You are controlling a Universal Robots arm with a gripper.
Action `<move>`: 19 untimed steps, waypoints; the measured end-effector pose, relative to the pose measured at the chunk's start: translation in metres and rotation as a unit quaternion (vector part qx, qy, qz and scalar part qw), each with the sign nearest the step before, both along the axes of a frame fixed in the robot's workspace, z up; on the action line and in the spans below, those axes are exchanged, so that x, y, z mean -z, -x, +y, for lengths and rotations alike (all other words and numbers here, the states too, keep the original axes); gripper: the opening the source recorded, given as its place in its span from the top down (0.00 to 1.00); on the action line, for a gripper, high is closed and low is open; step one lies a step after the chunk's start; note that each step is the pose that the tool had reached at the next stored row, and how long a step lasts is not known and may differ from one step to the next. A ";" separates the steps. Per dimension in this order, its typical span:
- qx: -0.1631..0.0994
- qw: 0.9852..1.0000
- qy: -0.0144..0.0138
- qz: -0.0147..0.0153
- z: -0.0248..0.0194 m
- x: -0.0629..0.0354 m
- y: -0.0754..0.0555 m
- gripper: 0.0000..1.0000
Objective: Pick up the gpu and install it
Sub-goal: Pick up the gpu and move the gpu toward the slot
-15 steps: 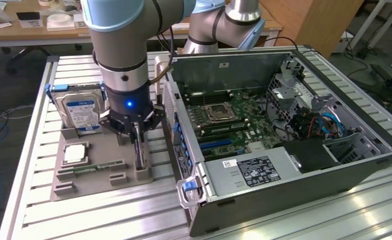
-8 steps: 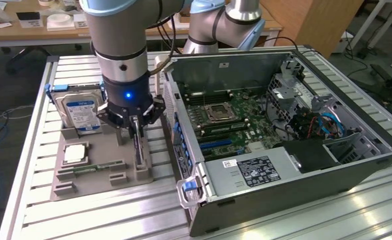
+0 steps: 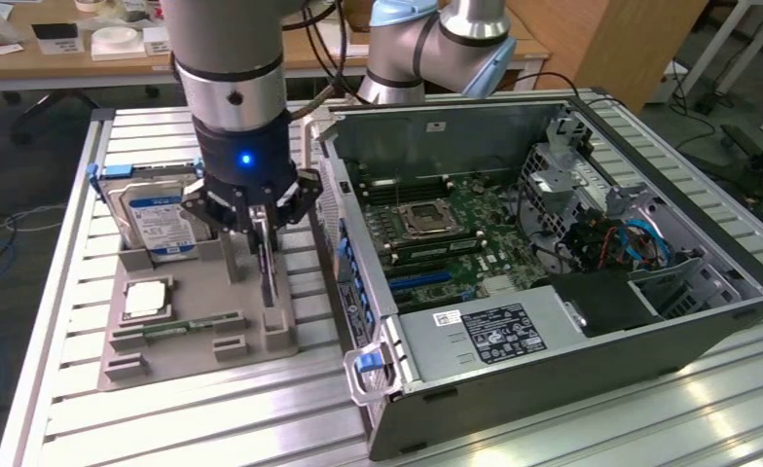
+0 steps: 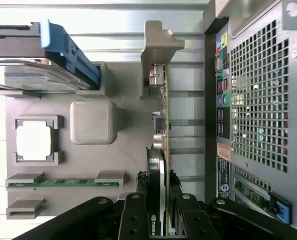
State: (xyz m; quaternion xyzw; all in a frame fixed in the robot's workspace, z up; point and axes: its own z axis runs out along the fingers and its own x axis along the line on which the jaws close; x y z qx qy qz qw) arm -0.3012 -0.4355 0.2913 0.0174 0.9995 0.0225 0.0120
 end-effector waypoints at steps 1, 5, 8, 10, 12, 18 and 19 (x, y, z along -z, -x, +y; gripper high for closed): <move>0.000 1.000 0.000 0.000 0.0000 -0.0041 0.000 0.73; 0.000 1.000 0.000 0.000 0.0000 -0.0205 0.000 0.73; 0.000 1.000 0.000 0.000 0.0000 -0.0315 0.000 0.73; 0.000 1.000 0.000 0.000 0.0000 -0.0386 0.000 0.73; 0.000 1.000 0.000 0.000 0.0000 -0.0467 0.000 0.73; 0.000 1.000 0.000 0.000 0.0000 -0.0703 0.000 0.73; 0.000 1.000 0.000 0.000 0.0000 -0.0737 0.000 0.73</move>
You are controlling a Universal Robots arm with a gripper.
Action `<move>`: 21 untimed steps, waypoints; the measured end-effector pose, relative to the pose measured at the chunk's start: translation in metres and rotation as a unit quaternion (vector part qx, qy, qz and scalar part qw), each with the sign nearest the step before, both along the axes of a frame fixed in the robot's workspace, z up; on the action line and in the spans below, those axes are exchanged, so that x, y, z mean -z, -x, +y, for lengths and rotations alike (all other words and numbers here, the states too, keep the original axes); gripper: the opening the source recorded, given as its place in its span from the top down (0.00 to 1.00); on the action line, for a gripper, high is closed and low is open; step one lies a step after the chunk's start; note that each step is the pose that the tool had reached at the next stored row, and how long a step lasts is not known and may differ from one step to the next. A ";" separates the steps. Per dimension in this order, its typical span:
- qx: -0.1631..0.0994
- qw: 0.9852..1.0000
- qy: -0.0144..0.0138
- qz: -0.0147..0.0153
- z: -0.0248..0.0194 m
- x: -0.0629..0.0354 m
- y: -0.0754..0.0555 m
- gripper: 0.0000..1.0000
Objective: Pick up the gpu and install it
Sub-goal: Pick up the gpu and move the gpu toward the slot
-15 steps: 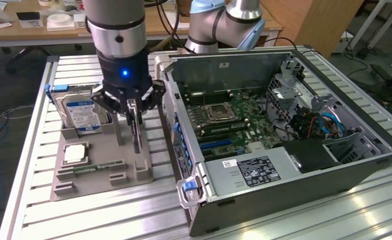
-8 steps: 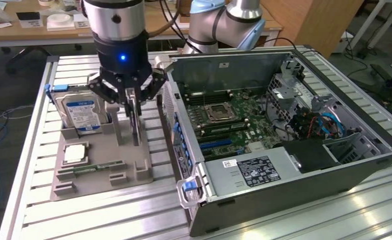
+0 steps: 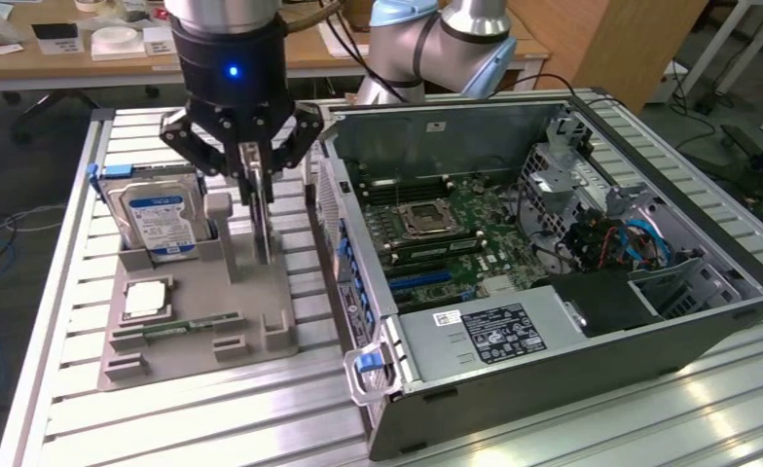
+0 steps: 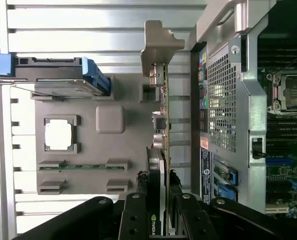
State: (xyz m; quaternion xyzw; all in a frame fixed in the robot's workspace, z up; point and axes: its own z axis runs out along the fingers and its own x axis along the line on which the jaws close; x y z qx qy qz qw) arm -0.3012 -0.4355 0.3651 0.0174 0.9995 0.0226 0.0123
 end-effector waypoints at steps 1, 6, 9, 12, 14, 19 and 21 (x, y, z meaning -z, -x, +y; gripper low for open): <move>0.000 1.000 0.000 0.000 0.0000 -0.0035 0.000 0.73; 0.000 1.000 0.000 0.000 0.0000 -0.0250 0.000 0.73; 0.000 1.000 0.000 -0.001 0.0000 -0.0346 0.000 0.73; 0.000 1.000 0.000 -0.001 0.0000 -0.0426 0.000 0.73; 0.000 1.000 0.000 -0.001 0.0000 -0.0468 0.000 0.73; 0.000 1.000 0.000 -0.001 0.0000 -0.0512 0.000 0.73; 0.000 1.000 0.000 -0.001 0.0000 -0.0512 0.000 0.73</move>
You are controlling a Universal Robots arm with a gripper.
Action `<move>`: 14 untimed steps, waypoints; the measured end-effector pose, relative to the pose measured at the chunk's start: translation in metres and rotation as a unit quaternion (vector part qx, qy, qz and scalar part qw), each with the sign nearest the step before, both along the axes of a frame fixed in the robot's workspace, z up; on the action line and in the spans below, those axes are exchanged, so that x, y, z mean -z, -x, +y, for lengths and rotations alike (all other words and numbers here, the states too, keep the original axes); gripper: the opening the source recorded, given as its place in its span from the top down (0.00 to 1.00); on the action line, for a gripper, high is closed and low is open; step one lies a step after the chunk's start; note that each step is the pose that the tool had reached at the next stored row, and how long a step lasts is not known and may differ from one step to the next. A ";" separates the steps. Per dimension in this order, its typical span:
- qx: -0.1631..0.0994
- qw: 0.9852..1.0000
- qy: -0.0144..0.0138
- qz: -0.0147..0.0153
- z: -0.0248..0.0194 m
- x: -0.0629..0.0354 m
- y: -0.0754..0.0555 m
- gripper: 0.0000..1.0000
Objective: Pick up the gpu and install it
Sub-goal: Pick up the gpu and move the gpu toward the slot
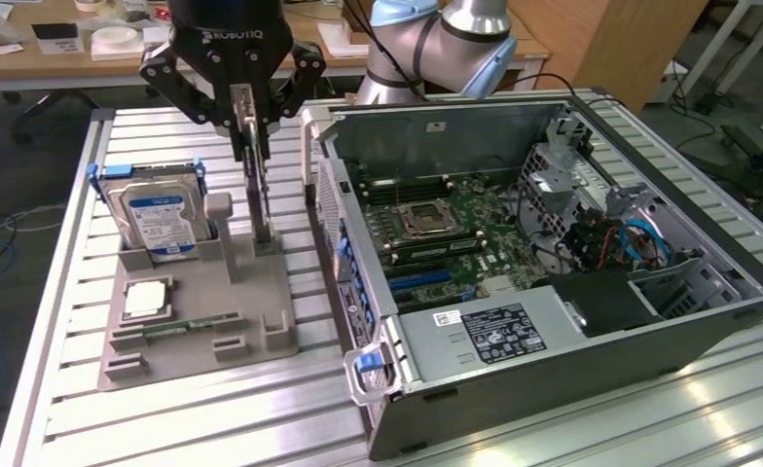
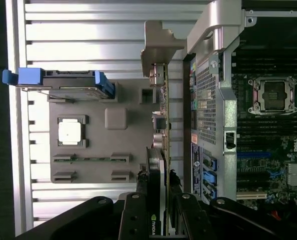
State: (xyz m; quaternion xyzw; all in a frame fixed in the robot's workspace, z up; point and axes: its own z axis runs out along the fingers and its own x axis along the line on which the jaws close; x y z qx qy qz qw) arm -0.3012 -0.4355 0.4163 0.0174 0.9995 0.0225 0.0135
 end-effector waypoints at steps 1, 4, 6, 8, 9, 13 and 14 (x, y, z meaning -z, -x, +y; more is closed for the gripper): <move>0.000 1.000 0.000 0.000 0.0000 0.0000 0.000 0.73; 0.000 1.000 0.000 0.000 0.0000 -0.0001 0.000 0.73; 0.000 1.000 0.000 0.000 0.0000 -0.0005 -0.002 0.73; 0.000 1.000 0.000 0.000 0.0000 -0.0016 -0.005 0.73; 0.000 1.000 0.000 0.000 0.0000 -0.0024 -0.007 0.73; 0.000 1.000 0.000 0.000 0.0000 -0.0057 -0.016 0.73; 0.000 1.000 0.000 0.000 0.0000 -0.0060 -0.018 0.73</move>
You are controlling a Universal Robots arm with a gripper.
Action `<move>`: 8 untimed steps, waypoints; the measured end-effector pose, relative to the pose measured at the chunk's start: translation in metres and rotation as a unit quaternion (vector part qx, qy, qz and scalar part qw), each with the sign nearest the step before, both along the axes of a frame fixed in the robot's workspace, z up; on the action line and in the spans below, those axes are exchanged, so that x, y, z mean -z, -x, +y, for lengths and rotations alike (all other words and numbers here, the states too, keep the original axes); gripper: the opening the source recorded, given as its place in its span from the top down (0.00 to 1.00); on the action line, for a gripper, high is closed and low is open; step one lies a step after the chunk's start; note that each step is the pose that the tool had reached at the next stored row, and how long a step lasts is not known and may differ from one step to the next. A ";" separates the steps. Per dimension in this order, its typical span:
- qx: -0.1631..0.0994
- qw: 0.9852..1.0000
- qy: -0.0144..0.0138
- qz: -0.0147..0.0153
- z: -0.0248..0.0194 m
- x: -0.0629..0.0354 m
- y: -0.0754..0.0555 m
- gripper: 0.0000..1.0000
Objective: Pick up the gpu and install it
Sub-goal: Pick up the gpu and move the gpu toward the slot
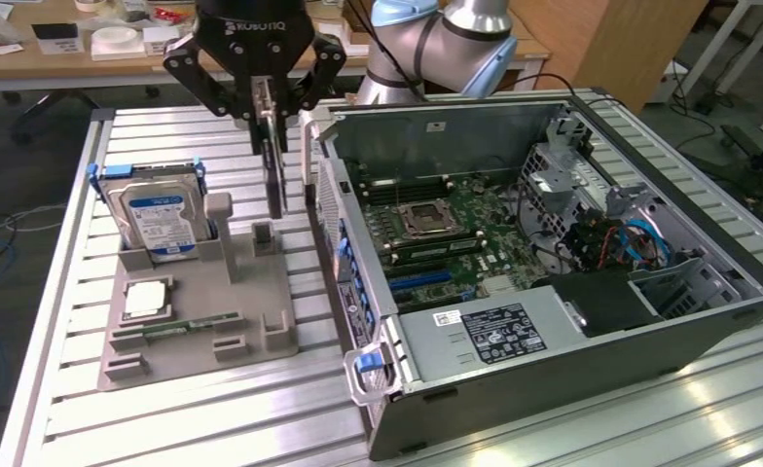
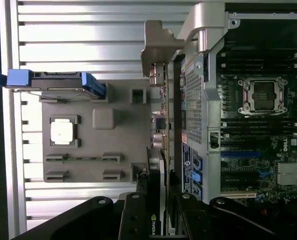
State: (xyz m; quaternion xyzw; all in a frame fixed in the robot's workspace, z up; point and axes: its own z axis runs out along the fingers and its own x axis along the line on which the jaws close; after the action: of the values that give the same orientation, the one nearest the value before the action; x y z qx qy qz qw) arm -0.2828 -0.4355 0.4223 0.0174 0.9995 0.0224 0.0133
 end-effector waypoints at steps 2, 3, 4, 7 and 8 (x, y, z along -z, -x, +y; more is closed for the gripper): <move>0.000 1.000 0.000 0.000 0.0000 -0.0003 -0.006 0.73; 0.000 1.000 0.000 0.000 0.0000 -0.0004 -0.009 0.73; 0.000 1.000 0.000 0.000 0.0000 -0.0004 -0.012 0.73; 0.000 1.000 -0.001 0.000 0.0000 -0.0005 -0.021 0.73; 0.000 1.000 -0.001 0.000 0.0000 -0.0005 -0.025 0.73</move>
State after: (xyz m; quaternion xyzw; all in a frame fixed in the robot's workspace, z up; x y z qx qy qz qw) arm -0.2580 -0.4355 0.4228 0.0174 0.9995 0.0232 0.0131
